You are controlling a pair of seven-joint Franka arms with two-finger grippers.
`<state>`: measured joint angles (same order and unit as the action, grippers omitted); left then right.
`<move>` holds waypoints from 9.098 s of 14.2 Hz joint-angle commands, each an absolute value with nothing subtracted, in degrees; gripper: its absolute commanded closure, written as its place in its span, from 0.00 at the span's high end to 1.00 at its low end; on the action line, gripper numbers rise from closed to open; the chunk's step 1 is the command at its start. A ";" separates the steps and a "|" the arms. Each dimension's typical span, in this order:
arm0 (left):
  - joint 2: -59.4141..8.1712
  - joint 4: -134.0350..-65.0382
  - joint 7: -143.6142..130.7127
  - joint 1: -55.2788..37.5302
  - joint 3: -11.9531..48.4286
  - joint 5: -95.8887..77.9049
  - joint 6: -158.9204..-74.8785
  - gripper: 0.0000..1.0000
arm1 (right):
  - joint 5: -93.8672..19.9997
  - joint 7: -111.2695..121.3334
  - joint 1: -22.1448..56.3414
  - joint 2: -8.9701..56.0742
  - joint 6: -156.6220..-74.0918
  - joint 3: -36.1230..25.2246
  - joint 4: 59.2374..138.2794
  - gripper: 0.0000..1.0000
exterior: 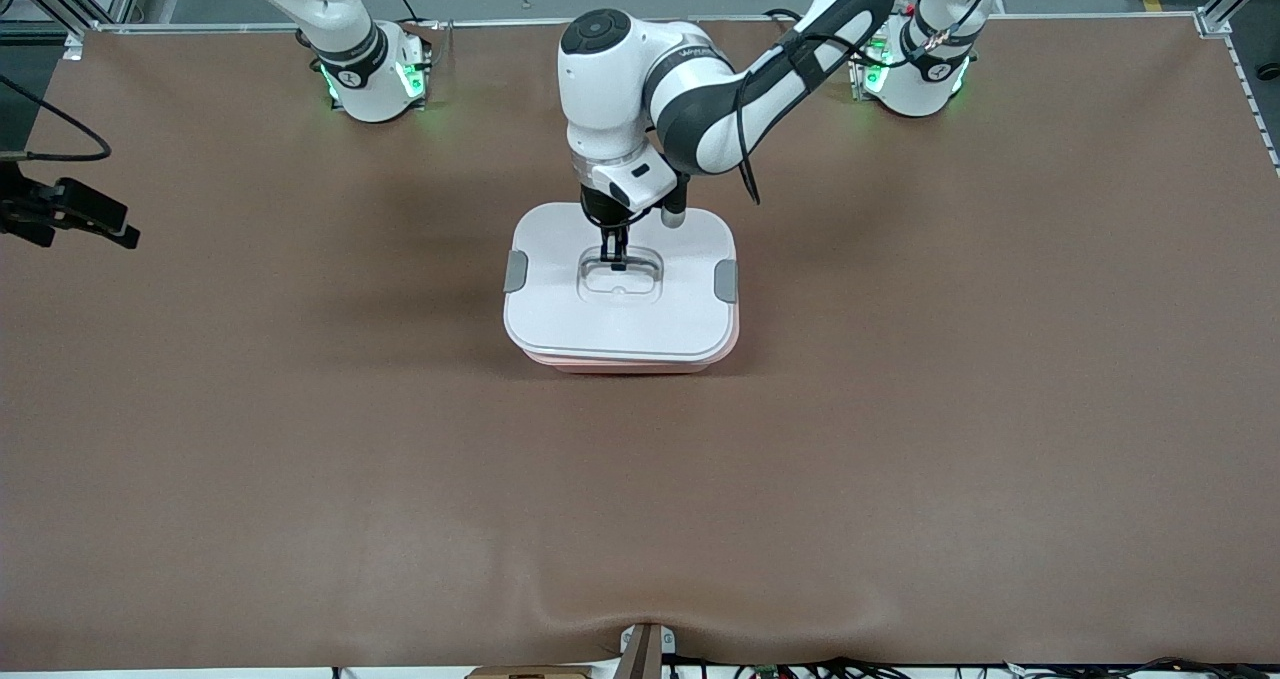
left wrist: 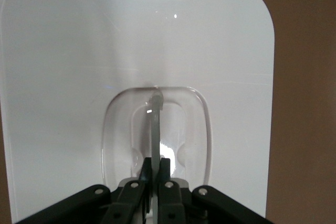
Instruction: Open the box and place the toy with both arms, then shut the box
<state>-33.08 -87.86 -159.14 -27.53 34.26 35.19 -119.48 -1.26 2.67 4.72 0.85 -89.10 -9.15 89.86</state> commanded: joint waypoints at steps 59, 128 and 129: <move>-34.11 -87.36 -170.95 -29.00 33.13 38.06 -117.07 1.00 | 0.62 2.81 4.92 1.32 -89.83 -9.49 86.04 1.00; 9.32 -97.82 -3.97 -8.35 -3.25 1.49 -91.58 1.00 | 0.62 2.81 5.89 1.58 -89.65 -9.32 85.52 1.00; 9.32 -97.56 -2.91 -8.35 -3.08 1.49 -91.58 1.00 | 0.62 2.81 5.89 1.58 -89.65 -9.32 85.52 1.00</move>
